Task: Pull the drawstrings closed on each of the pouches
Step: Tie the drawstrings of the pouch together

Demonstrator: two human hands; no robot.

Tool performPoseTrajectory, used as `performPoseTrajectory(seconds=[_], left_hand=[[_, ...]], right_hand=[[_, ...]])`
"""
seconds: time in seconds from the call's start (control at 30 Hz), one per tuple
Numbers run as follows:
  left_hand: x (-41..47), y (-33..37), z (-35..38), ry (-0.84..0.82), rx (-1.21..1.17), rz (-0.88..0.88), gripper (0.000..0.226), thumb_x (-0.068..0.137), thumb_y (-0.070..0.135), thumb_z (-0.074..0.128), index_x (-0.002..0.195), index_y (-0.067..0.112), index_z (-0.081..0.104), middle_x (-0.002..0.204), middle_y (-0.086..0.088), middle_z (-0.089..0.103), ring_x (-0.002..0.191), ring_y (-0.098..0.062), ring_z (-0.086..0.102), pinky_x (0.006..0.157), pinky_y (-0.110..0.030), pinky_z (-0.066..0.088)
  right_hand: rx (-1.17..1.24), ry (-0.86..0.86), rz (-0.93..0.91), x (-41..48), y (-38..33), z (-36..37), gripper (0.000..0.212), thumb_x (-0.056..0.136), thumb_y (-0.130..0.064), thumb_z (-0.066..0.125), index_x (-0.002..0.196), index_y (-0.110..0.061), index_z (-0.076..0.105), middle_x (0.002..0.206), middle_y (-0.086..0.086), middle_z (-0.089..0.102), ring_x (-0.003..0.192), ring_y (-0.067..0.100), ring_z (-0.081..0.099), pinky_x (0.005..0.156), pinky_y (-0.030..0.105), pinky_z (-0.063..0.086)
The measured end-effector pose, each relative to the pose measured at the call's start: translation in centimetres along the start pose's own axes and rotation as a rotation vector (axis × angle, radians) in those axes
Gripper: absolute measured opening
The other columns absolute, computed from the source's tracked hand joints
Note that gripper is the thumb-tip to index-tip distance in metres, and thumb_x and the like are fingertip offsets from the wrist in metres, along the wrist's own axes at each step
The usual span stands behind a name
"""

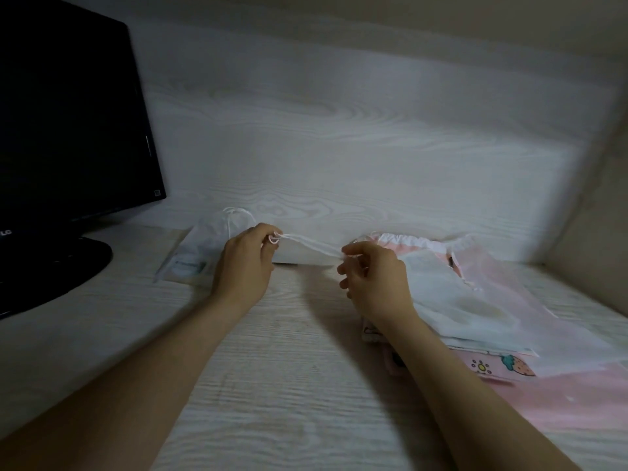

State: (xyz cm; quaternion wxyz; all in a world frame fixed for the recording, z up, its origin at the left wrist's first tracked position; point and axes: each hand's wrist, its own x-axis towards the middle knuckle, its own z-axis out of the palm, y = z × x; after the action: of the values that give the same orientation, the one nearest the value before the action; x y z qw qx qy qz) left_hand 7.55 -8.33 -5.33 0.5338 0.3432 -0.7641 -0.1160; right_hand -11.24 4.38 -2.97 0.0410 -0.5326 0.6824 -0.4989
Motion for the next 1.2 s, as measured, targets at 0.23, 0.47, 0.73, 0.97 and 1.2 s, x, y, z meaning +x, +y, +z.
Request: performPoseTrajectory(seconds=[0.23,0.47,0.73,0.97,1.2], left_hand=[[0.1,0.1,-0.7,0.164,0.075,-0.082,0.01,0.099,0.016,0.069,0.098,0.021,0.078,0.117,0.001,0.059,0.092,-0.01,0.059,0.084,-0.029,0.049],[0.6,-0.5,-0.8,0.216,0.072,-0.203,0.014,0.099,0.014,0.071,0.086,0.011,0.076,0.081,-0.003,0.075,0.074,-0.02,0.068,0.072,-0.033,0.053],[1.2,-1.4,-1.1,0.235,-0.23,-0.588,0.027,0.103,0.008,0.06,0.078,0.007,0.072,0.079,-0.009,0.075,0.046,-0.018,0.069,0.049,-0.033,0.06],[2.3,1.9,-1.1,0.083,-1.131,-0.952,0.018,0.099,-0.003,0.053,0.105,0.002,0.069,0.102,-0.019,0.071,0.057,-0.013,0.056,0.052,-0.024,0.055],[2.4,1.7,-2.1,-0.027,-1.335,-1.018,0.027,0.102,0.003,0.038,0.095,0.017,0.06,0.073,0.001,0.071,0.04,-0.004,0.039,0.04,-0.018,0.035]], right_hand=[[0.201,0.019,0.101,0.1,-0.1,-0.5,0.027,0.105,-0.006,0.049,0.126,-0.012,0.066,0.083,0.002,0.077,0.054,0.014,0.068,0.051,0.028,0.054],[0.738,0.055,0.324,0.2,-1.3,-1.4,0.025,0.106,-0.02,0.059,0.114,0.003,0.065,0.07,0.01,0.068,0.051,0.02,0.057,0.047,0.031,0.045],[1.198,0.231,0.453,0.5,-1.1,-2.1,0.024,0.105,-0.003,0.057,0.127,0.004,0.061,0.106,0.019,0.075,0.089,0.026,0.079,0.073,0.028,0.063],[1.291,0.08,0.476,0.4,-1.4,-1.6,0.03,0.107,-0.002,0.049,0.136,0.006,0.054,0.112,0.024,0.074,0.099,0.034,0.077,0.08,0.033,0.064],[1.313,0.076,0.495,0.3,-1.7,-1.4,0.028,0.11,-0.007,0.044,0.134,0.003,0.055,0.114,0.023,0.073,0.098,0.034,0.077,0.076,0.031,0.064]])
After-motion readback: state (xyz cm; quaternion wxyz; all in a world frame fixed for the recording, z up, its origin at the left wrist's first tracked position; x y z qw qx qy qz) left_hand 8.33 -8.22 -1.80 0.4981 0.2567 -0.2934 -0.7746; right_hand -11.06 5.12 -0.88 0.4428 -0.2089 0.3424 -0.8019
